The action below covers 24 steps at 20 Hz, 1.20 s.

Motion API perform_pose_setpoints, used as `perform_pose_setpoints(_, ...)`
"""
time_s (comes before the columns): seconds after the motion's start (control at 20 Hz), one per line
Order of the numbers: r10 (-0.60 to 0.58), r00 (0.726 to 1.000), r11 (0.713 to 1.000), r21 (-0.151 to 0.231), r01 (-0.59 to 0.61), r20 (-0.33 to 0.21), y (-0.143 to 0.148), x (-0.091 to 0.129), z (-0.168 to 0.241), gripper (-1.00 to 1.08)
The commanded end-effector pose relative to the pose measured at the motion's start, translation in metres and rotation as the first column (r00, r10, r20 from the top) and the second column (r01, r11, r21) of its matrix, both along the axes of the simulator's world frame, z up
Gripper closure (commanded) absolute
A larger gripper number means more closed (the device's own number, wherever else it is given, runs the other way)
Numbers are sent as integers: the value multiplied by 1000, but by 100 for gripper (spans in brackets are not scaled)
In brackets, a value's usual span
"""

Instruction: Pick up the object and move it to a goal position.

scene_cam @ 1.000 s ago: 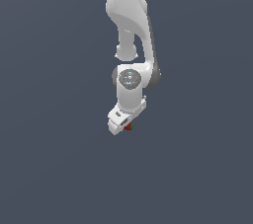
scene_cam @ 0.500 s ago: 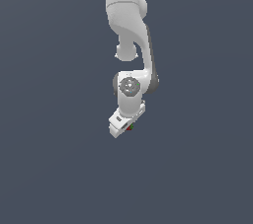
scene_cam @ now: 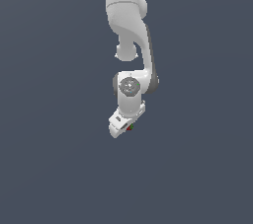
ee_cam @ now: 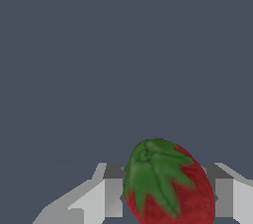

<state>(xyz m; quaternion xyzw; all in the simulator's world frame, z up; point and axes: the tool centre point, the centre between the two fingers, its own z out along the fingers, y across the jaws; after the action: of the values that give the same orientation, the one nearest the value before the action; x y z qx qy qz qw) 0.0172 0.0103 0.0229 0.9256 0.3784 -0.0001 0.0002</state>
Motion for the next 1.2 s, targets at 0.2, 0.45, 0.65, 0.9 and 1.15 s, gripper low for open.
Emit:
perform_pose_setpoints(0.2,0,1000,1000,0,0,0,-8,-3,5,108)
perform_pose_setpoints(0.45,0,1000,1000,0,0,0,-31,-11,20,108)
perform_pose_setpoints(0.65,0,1000,1000,0,0,0,-62,-21,40,108)
perform_pose_setpoints(0.9,0,1000,1000,0,0,0,-109,-37,70,108)
perform_pose_setpoints(1.15,0,1000,1000,1,0,0,-147,-48,94,108)
